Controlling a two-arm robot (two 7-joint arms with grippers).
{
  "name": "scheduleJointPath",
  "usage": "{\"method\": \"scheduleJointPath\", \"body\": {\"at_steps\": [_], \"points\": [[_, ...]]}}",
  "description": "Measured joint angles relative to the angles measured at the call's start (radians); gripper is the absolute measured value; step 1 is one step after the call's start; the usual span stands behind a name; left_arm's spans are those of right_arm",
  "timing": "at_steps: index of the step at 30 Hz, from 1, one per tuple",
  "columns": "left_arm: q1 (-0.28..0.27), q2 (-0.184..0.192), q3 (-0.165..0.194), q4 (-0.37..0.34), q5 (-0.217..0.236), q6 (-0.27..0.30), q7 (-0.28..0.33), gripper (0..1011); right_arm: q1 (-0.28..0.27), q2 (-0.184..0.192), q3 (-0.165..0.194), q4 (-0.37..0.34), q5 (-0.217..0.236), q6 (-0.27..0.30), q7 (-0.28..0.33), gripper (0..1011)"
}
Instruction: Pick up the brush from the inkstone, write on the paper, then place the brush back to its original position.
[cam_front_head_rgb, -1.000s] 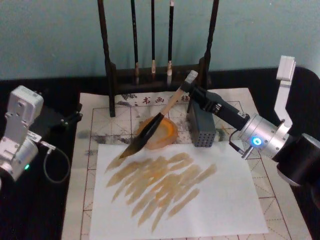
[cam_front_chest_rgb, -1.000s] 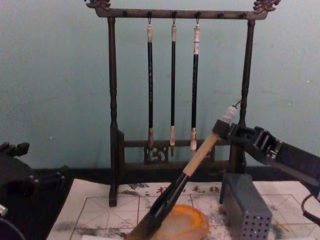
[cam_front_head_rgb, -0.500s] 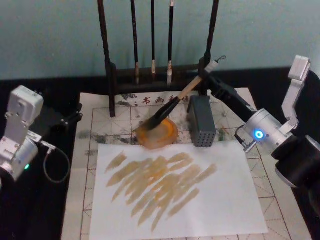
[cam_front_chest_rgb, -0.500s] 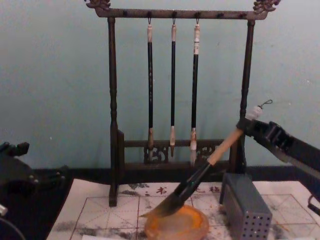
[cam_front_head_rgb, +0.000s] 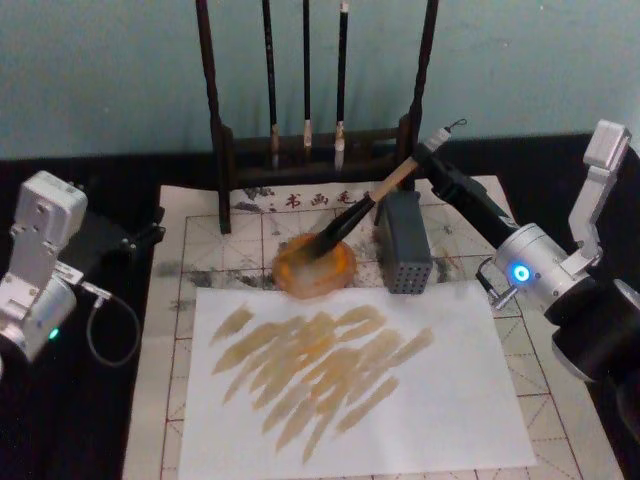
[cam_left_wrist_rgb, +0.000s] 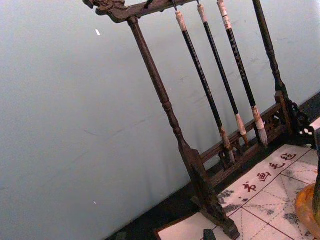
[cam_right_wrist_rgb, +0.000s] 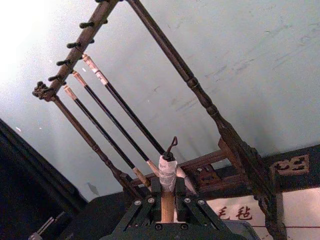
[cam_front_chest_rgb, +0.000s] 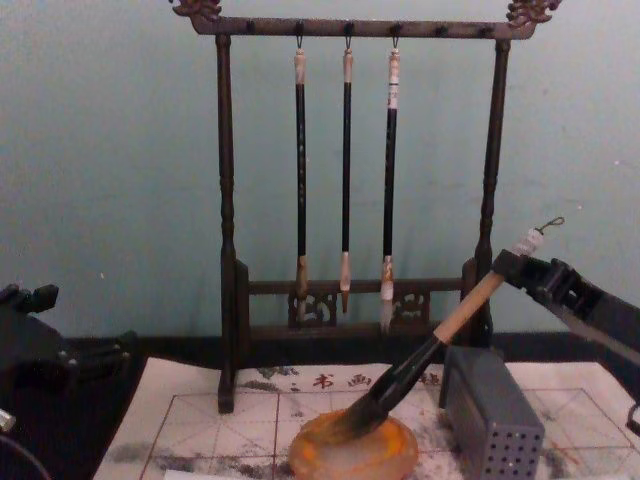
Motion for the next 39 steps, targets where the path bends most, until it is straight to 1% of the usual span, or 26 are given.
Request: {"method": "scheduleJointPath", "body": {"at_steps": [5,14,21,31,39], "points": [[0.000,0.000,0.000,0.000,0.000,0.000,0.000,1001,-0.010,-0.003,0.011,-0.007,-0.012,0.002,-0.008,178],[0.000,0.000,0.000,0.000,0.000,0.000,0.000,1001,-0.029,-0.003,0.031,-0.029,-0.017,0.011,-0.023,178],[0.000,0.000,0.000,0.000,0.000,0.000,0.000,1001,-0.045,-0.001,0.047,-0.052,-0.001,0.028,-0.030,178],[0.000,0.000,0.000,0.000,0.000,0.000,0.000,1001,-0.057,0.010,0.049,-0.072,0.022,0.049,-0.024,178],[0.000,0.000,0.000,0.000,0.000,0.000,0.000,1001,-0.058,0.019,0.037,-0.072,0.029,0.058,-0.019,178]]}}
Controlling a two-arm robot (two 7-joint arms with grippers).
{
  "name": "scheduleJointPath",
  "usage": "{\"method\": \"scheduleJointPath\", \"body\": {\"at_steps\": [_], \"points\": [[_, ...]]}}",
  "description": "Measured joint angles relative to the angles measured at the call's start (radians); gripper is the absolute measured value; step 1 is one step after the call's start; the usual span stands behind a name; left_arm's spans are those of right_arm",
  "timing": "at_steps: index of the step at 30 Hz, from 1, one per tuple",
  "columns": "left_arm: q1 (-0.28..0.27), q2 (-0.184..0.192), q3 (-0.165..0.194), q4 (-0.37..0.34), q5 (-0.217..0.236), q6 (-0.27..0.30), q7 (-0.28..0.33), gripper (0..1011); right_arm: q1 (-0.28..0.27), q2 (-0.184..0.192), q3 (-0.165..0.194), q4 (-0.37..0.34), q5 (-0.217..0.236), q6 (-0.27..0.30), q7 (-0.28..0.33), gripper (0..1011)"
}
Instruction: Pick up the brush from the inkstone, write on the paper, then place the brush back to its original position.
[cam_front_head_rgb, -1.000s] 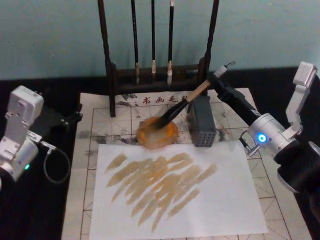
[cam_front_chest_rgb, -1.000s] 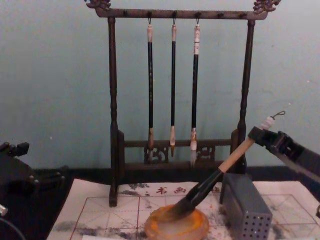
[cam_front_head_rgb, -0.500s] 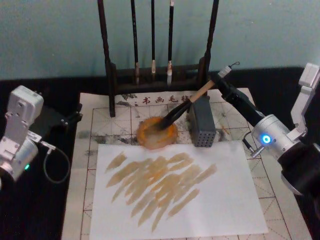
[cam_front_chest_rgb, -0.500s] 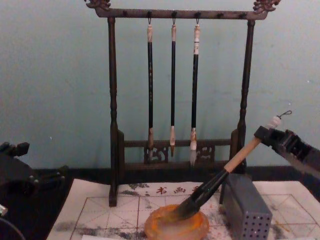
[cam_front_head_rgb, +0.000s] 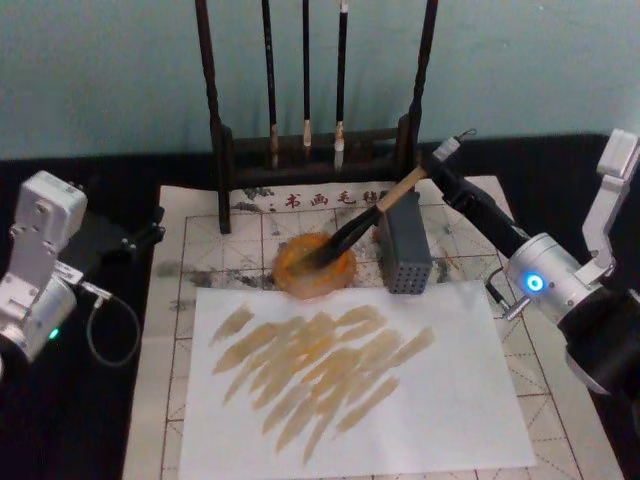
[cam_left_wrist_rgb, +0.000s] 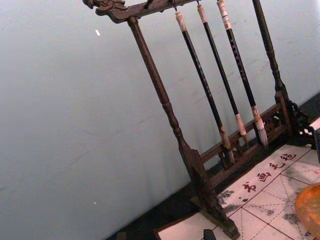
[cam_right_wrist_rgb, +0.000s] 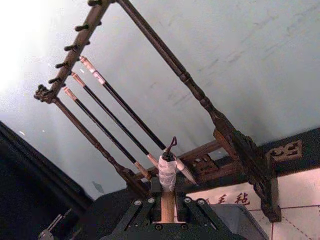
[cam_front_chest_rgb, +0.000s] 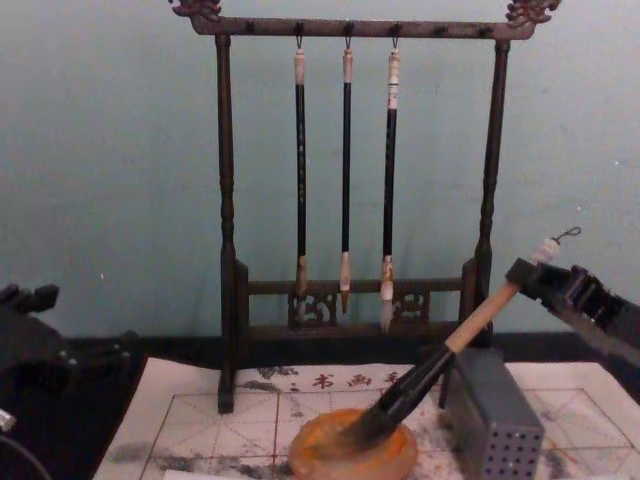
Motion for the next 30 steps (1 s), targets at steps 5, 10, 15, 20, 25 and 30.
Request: {"method": "scheduleJointPath", "body": {"at_steps": [5,10,15,20,25,30], "points": [[0.000,0.000,0.000,0.000,0.000,0.000,0.000,1001,0.005,-0.002,-0.005,0.015,0.009,0.004,0.000,178],[0.000,0.000,0.000,0.000,0.000,0.000,0.000,1001,0.011,-0.004,-0.010,0.026,0.014,0.007,0.000,178],[0.000,0.000,0.000,0.000,0.000,0.000,0.000,1001,0.014,-0.005,-0.011,0.034,0.019,0.013,-0.008,178],[0.000,0.000,0.000,0.000,0.000,0.000,0.000,1001,0.013,-0.006,-0.008,0.037,0.029,0.021,-0.025,178],[0.000,0.000,0.000,0.000,0.000,0.000,0.000,1001,0.007,-0.006,-0.002,0.039,0.045,0.030,-0.042,179],[0.000,0.000,0.000,0.000,0.000,0.000,0.000,1001,-0.002,-0.002,0.005,0.039,0.065,0.042,-0.055,179]]}}
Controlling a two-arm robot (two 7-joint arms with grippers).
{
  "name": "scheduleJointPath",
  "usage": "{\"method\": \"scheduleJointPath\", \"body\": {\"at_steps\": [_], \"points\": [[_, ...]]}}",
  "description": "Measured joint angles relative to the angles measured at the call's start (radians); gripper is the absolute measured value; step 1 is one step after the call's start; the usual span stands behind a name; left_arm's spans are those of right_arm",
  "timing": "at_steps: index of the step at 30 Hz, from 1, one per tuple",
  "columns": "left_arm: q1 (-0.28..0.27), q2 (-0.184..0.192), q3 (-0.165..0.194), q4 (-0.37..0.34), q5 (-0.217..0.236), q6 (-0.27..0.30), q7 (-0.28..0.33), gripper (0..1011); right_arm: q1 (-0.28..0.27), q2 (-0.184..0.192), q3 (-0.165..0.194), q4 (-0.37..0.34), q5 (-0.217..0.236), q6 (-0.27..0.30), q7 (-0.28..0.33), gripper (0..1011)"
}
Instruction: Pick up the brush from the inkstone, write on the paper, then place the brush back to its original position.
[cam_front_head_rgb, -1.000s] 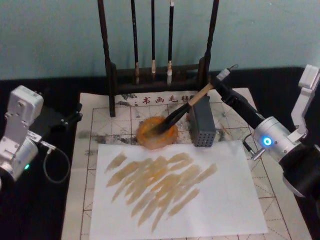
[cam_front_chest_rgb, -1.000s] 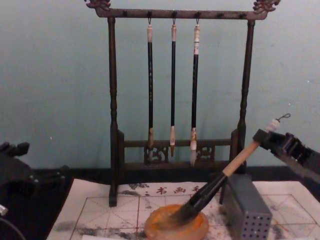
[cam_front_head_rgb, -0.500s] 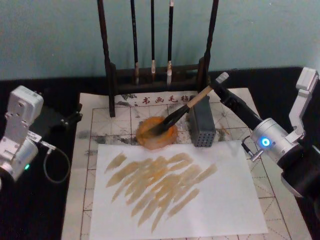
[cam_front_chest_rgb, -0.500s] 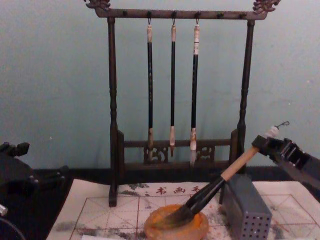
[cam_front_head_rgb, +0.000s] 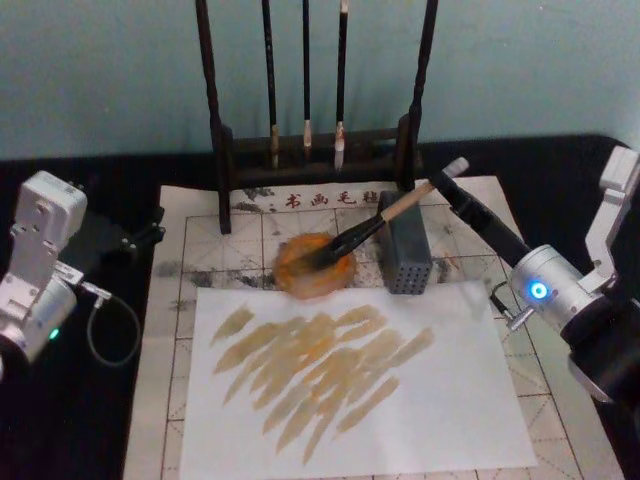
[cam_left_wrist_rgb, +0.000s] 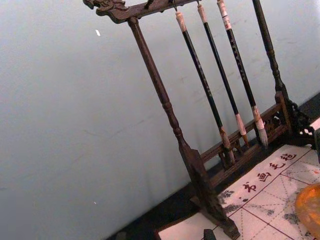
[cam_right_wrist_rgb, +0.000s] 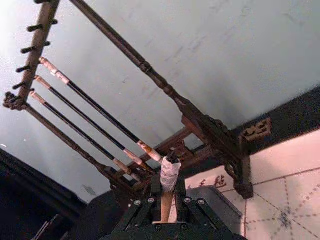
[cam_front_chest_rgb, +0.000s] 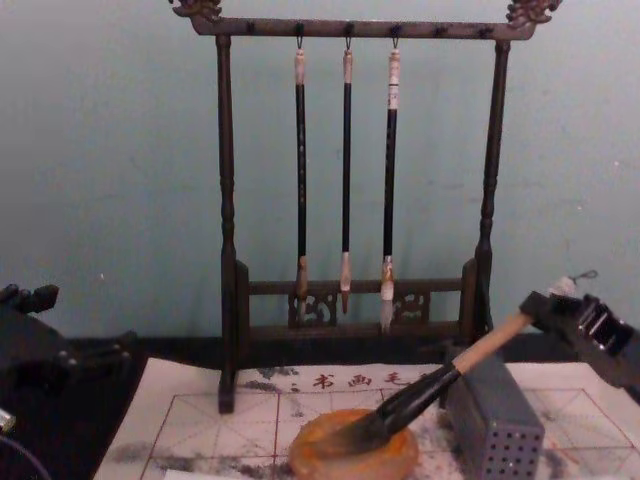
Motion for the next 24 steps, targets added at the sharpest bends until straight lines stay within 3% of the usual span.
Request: {"method": "scheduleJointPath", "body": {"at_steps": [13,24], "points": [[0.000,0.000,0.000,0.000,0.000,0.000,0.000,1001,-0.007,0.014,-0.005,0.000,0.032,0.020,-0.012,179],[0.000,0.000,0.000,0.000,0.000,0.000,0.000,1001,-0.007,0.013,-0.004,0.000,0.030,0.020,-0.012,179]]}}
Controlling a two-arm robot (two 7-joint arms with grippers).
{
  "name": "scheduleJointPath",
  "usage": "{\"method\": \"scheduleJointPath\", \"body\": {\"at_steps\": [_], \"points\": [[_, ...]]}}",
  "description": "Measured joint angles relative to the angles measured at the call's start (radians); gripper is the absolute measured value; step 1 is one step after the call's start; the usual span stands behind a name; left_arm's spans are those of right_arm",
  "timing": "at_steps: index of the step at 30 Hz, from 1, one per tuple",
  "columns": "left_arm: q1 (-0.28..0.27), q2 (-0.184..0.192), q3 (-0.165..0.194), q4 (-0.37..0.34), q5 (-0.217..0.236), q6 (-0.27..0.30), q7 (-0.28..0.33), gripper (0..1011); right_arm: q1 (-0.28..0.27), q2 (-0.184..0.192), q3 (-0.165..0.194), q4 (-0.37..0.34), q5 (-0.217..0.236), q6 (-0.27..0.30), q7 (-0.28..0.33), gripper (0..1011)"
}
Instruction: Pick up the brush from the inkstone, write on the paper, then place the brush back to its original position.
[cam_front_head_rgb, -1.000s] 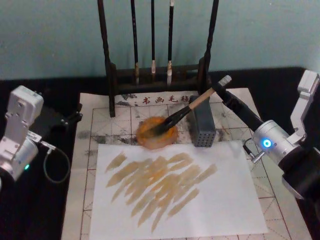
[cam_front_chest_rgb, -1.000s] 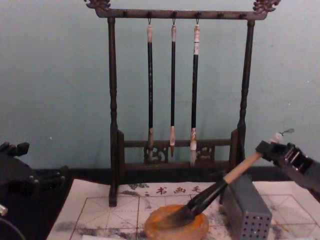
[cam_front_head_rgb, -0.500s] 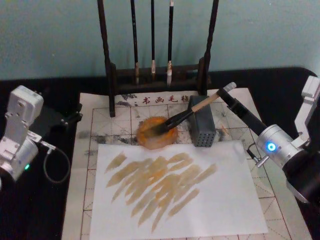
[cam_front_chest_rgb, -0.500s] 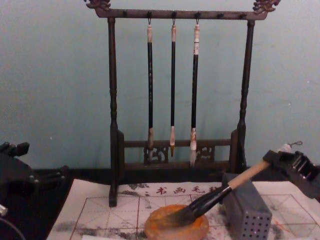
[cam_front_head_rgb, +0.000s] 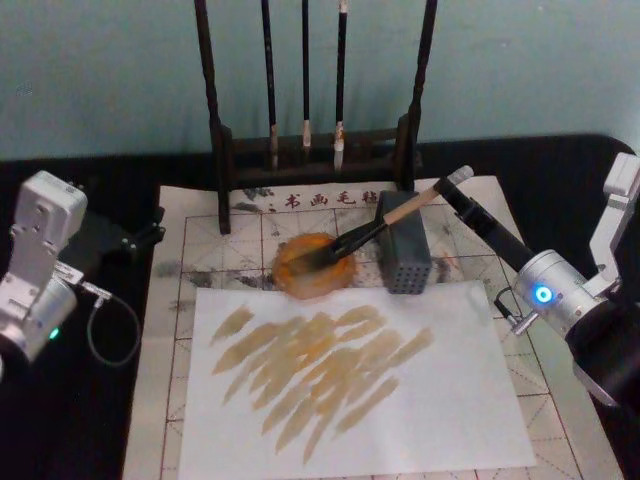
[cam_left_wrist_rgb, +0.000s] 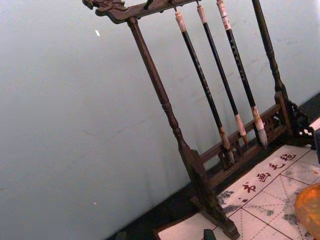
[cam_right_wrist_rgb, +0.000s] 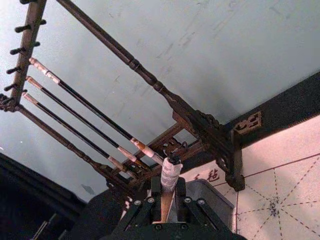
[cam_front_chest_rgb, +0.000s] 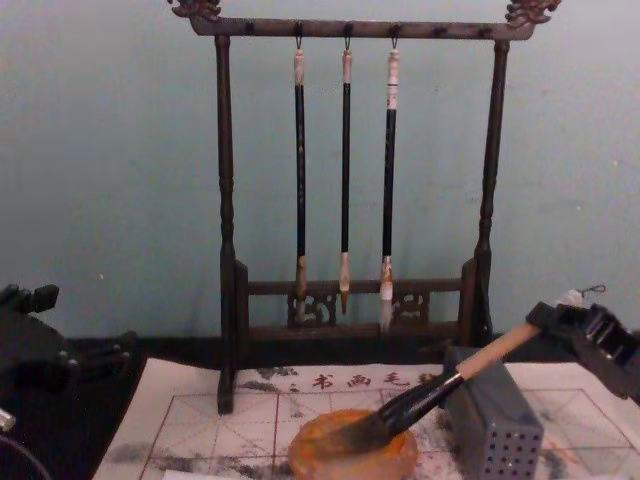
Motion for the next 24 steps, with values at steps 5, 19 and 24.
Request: {"method": "scheduleJointPath", "body": {"at_steps": [5,19,24], "points": [[0.000,0.000,0.000,0.000,0.000,0.000,0.000,1001,0.000,0.000,0.000,0.000,-0.001,0.000,0.000,179],[0.000,0.000,0.000,0.000,0.000,0.000,0.000,1001,0.000,-0.001,0.000,0.000,-0.004,0.000,0.000,270],[0.000,0.000,0.000,0.000,0.000,0.000,0.000,1001,0.000,-0.001,0.000,0.000,-0.004,0.000,0.000,398]]}}
